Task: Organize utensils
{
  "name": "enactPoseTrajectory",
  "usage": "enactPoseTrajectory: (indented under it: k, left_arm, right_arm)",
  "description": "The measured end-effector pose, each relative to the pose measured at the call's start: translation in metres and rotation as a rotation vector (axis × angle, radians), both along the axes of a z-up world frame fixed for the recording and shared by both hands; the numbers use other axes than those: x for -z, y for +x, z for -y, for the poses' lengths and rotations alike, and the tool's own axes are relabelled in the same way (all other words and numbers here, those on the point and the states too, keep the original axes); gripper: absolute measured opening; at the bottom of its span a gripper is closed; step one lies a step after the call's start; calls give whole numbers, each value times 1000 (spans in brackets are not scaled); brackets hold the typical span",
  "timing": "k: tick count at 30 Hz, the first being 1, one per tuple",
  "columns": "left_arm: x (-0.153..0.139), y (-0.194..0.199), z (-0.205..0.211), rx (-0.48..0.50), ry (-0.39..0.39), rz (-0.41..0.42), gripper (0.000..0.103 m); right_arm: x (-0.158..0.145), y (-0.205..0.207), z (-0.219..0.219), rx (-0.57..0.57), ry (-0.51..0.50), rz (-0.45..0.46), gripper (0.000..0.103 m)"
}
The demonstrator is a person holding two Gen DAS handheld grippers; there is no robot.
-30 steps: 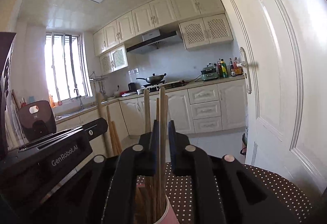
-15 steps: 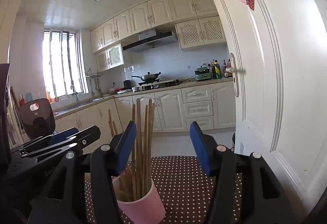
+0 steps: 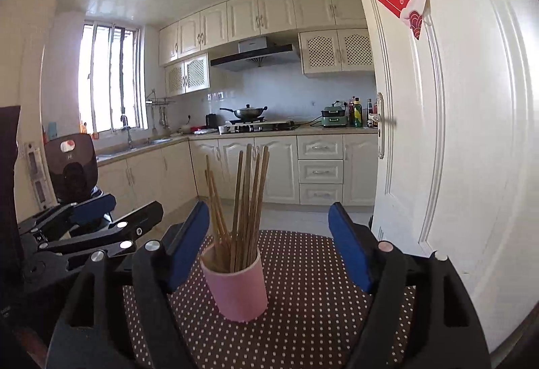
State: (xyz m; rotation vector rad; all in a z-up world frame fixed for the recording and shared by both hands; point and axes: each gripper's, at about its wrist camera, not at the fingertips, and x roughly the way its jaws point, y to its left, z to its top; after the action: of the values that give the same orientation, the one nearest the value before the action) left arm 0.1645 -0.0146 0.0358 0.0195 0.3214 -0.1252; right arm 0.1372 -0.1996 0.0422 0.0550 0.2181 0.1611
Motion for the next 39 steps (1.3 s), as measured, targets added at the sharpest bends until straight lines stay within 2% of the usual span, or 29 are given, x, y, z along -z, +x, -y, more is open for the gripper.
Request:
enactPoseTrajectory:
  k: [8,11,21,39]
  left_arm:
    - [3,-37,-5,-4,26,8,79]
    - [2,-48,-7,7,11,9,83]
    - [-5,-83,-11,-4,11,45,88]
    - [-12,-111,-16,5,-1,55,91]
  right_arm:
    - [6,-28,4,-12,6,-44,75]
    - [6,-36,2,-1,-13,-45,76]
    - [-1,-60,6,7,21,-37,80]
    - [2,-79,9,7,20,-34,83]
